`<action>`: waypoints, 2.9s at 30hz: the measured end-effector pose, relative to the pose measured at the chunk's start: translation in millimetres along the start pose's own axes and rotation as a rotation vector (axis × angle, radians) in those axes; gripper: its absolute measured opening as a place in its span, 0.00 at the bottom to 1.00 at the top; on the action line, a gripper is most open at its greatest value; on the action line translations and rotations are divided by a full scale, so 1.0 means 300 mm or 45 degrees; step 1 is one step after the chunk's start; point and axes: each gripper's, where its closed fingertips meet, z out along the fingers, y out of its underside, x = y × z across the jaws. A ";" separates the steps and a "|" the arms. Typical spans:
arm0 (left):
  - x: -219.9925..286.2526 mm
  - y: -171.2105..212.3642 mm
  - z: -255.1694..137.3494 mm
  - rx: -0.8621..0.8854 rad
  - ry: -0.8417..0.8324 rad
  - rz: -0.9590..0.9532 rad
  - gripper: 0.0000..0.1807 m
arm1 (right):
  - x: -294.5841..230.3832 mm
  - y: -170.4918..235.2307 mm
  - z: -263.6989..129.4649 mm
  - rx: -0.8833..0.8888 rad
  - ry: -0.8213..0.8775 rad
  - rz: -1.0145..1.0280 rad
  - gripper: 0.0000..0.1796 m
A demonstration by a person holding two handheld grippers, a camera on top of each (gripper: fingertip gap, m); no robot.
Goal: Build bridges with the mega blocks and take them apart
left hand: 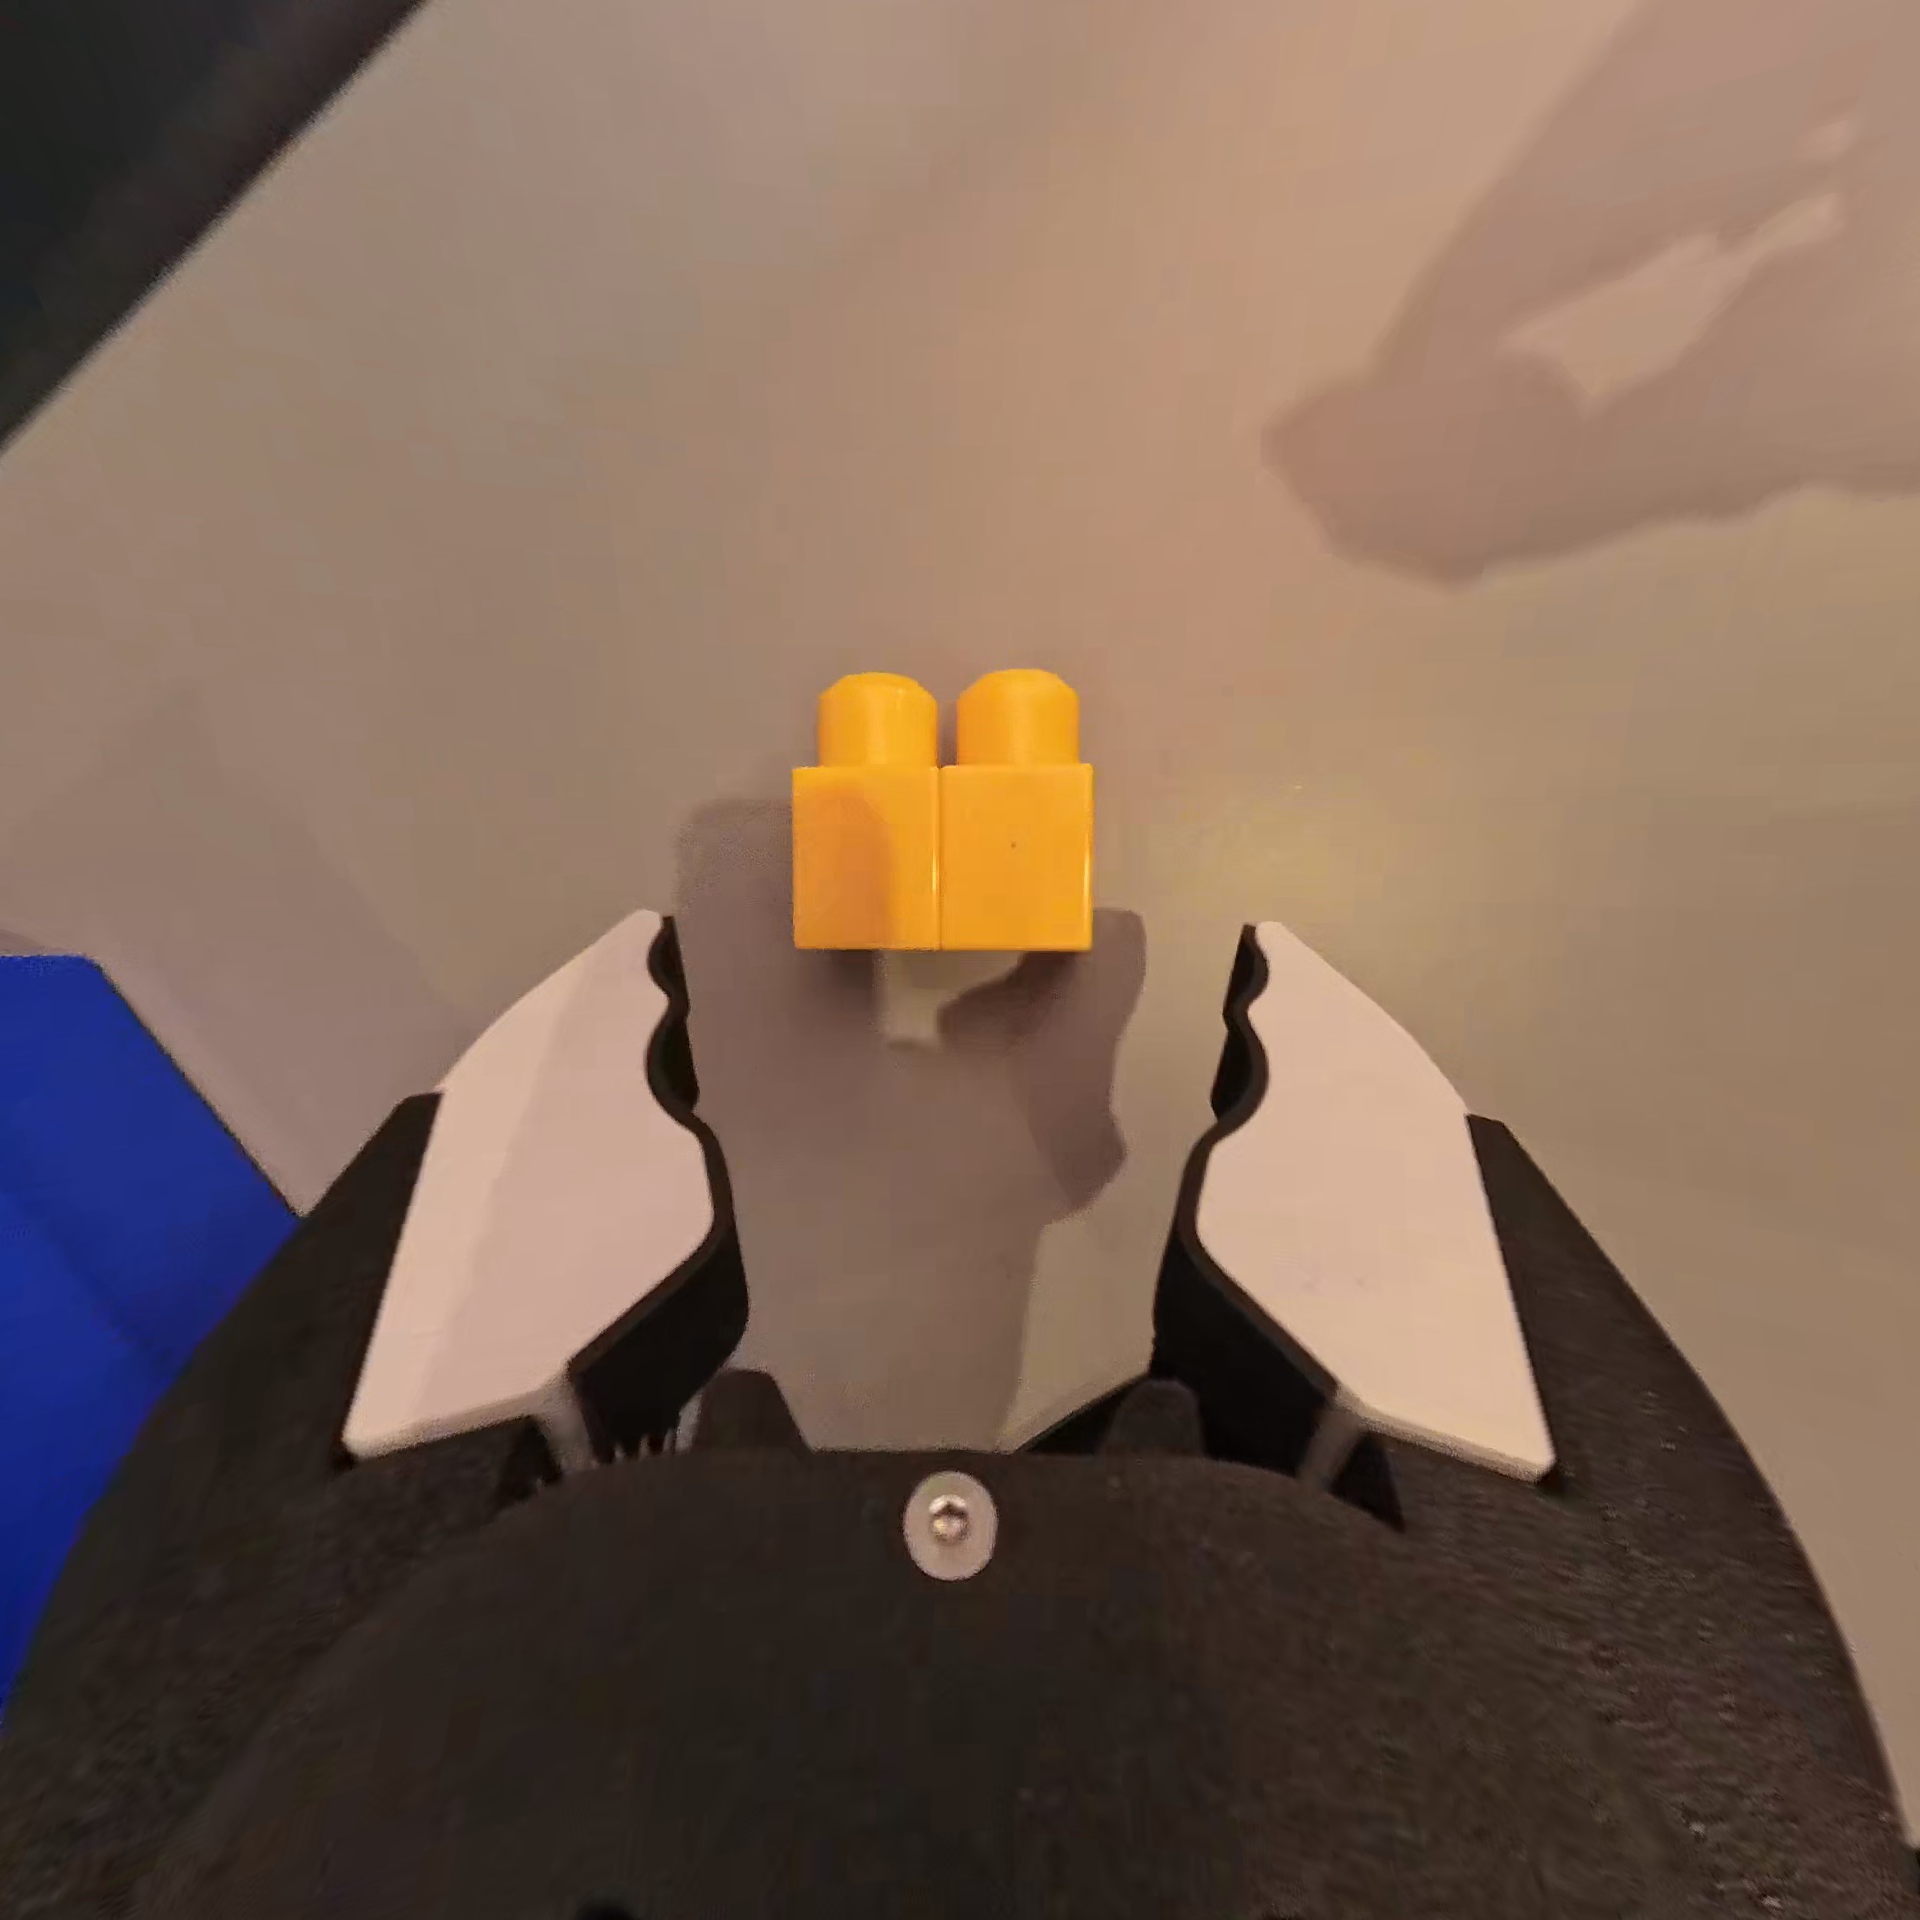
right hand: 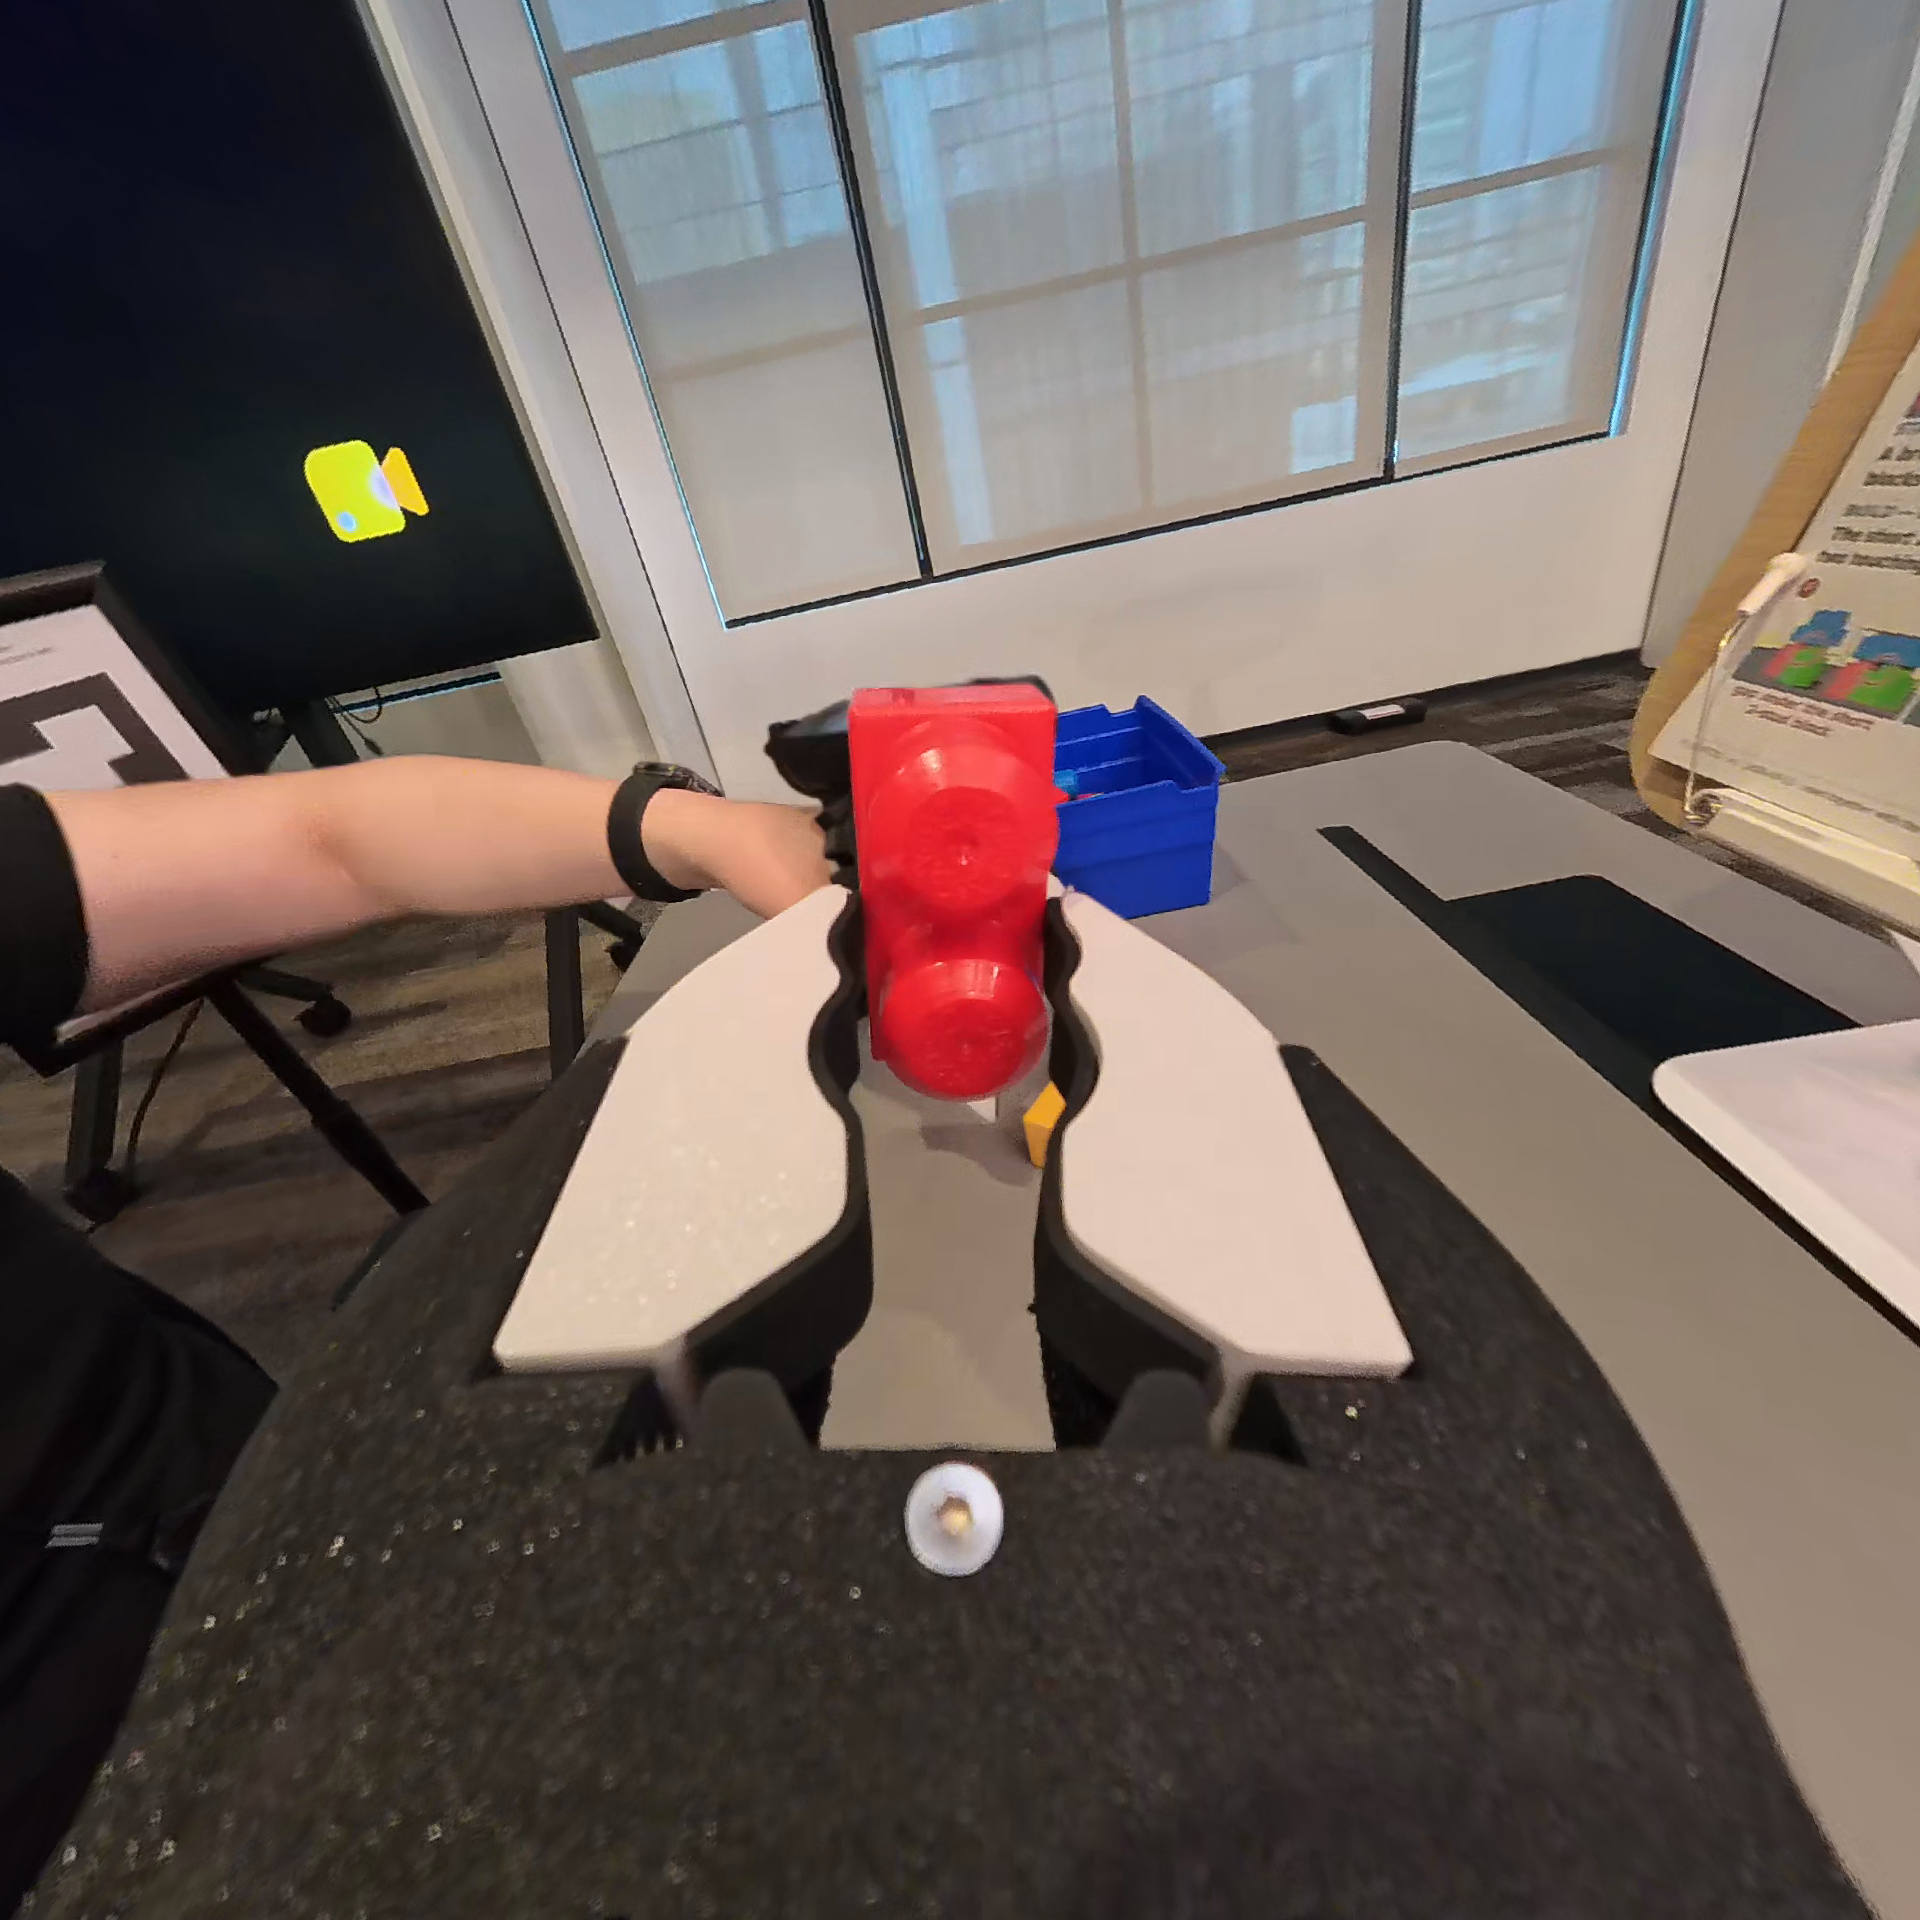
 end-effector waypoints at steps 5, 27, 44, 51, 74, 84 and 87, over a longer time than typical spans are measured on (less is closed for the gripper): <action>-0.049 0.040 0.070 -0.231 -0.079 0.039 0.57 | 0.015 -0.010 -0.029 0.030 0.008 0.029 0.18; -0.011 0.034 0.184 -0.328 0.032 -0.018 0.54 | 0.031 -0.026 -0.071 0.053 0.022 0.038 0.18; 0.001 0.039 0.190 -0.334 0.114 -0.045 0.42 | 0.031 -0.022 -0.076 0.048 0.023 0.039 0.18; -0.003 0.044 0.191 -0.347 0.121 -0.011 0.41 | 0.036 -0.008 -0.072 0.033 0.022 0.048 0.18; 0.042 -0.189 -0.012 0.477 -0.337 0.429 0.41 | 0.160 0.171 -0.035 -0.205 0.147 0.351 0.18; 0.206 -0.266 -0.079 0.636 -0.363 0.713 0.41 | 0.121 0.262 0.069 -0.380 0.100 0.597 0.18; 0.221 -0.267 -0.082 0.634 -0.348 0.717 0.41 | 0.109 0.285 0.104 -0.437 0.122 0.626 0.19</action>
